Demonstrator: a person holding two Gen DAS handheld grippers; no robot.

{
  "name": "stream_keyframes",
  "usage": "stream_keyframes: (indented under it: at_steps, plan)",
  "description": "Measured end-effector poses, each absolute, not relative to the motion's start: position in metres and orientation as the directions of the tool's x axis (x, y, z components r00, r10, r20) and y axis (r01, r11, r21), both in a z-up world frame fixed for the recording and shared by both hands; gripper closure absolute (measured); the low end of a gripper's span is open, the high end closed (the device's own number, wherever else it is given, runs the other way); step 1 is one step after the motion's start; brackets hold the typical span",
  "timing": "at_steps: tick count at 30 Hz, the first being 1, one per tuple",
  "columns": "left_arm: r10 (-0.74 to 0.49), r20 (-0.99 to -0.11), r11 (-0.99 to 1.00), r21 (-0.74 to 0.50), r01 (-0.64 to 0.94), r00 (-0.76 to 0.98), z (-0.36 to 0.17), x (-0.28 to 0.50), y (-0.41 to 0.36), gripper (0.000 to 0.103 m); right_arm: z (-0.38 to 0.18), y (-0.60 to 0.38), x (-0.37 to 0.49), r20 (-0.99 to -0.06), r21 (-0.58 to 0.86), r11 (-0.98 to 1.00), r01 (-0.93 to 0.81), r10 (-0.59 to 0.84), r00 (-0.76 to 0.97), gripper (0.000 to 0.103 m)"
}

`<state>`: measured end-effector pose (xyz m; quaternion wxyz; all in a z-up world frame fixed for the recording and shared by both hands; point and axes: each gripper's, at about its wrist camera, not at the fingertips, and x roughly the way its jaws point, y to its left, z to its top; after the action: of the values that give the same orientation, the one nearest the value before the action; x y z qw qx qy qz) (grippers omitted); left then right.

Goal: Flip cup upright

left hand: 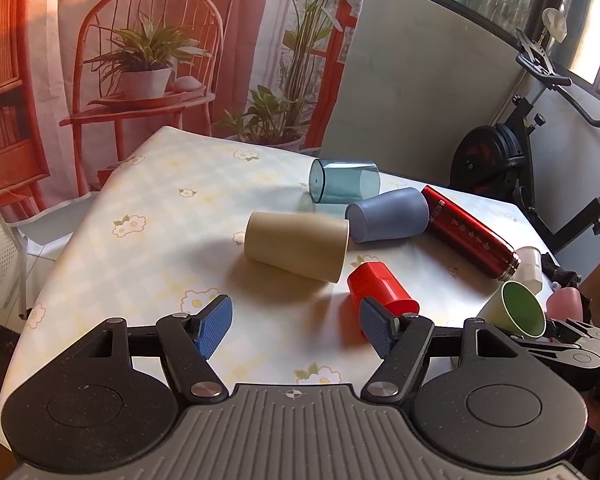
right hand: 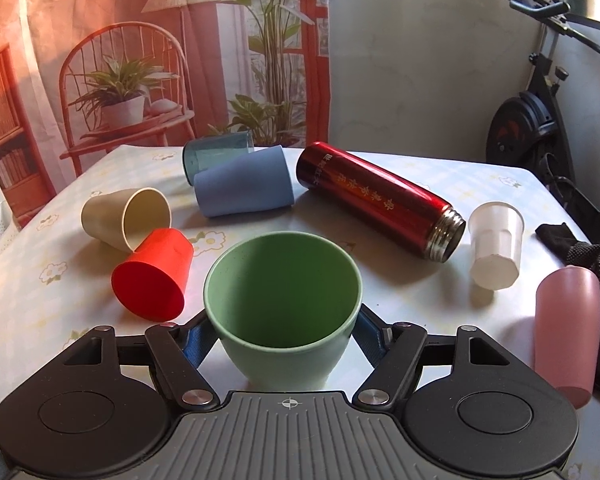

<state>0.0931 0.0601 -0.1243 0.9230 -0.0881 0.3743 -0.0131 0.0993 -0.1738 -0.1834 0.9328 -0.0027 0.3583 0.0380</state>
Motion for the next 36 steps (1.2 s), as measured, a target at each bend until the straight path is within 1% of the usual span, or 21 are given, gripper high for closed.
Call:
stream_keyframes:
  at_steps: [1,2,15,17,23,27,29,36]
  plan:
    - [-0.091,-0.688,0.984,-0.174,-0.042,0.720,-0.124,0.093,0.060,0.029,-0.182,-0.174,0.099,-0.669,0.022,0.997,-0.067,0.065,0.740,0.026]
    - [-0.092,-0.687,0.984,-0.175,-0.042,0.721,-0.123,0.093,0.060,0.026,-0.181,-0.175,0.099,-0.670,0.024,0.998,-0.062,0.062,0.740,0.023]
    - [-0.090,-0.663,0.988,-0.156,-0.020,0.743,-0.109,0.089,0.054,0.014,-0.157,-0.183,0.090,-0.670,0.074,0.997,-0.023,0.067,0.739,0.005]
    - [-0.090,-0.660,0.989,-0.150,-0.013,0.746,-0.105,0.089,0.053,0.012,-0.150,-0.183,0.086,-0.662,0.074,0.997,-0.014,0.059,0.747,0.000]
    - [-0.109,-0.641,0.989,-0.147,0.018,0.760,-0.086,0.087,0.049,0.009,-0.115,-0.183,0.075,-0.628,0.060,0.998,-0.007,0.043,0.777,0.000]
    - [-0.123,-0.604,0.989,-0.143,0.045,0.788,-0.068,0.081,0.044,0.008,-0.087,-0.181,0.067,-0.597,0.055,0.998,-0.011,0.042,0.801,0.000]
    - [-0.121,-0.581,0.990,-0.131,0.054,0.805,-0.058,0.077,0.041,0.005,-0.073,-0.179,0.063,-0.581,0.050,0.999,-0.012,0.039,0.813,0.000]
    - [-0.079,-0.520,0.997,-0.055,0.059,0.850,-0.025,0.064,0.024,0.005,-0.034,-0.173,0.053,-0.540,0.035,0.999,-0.020,0.035,0.841,0.000]
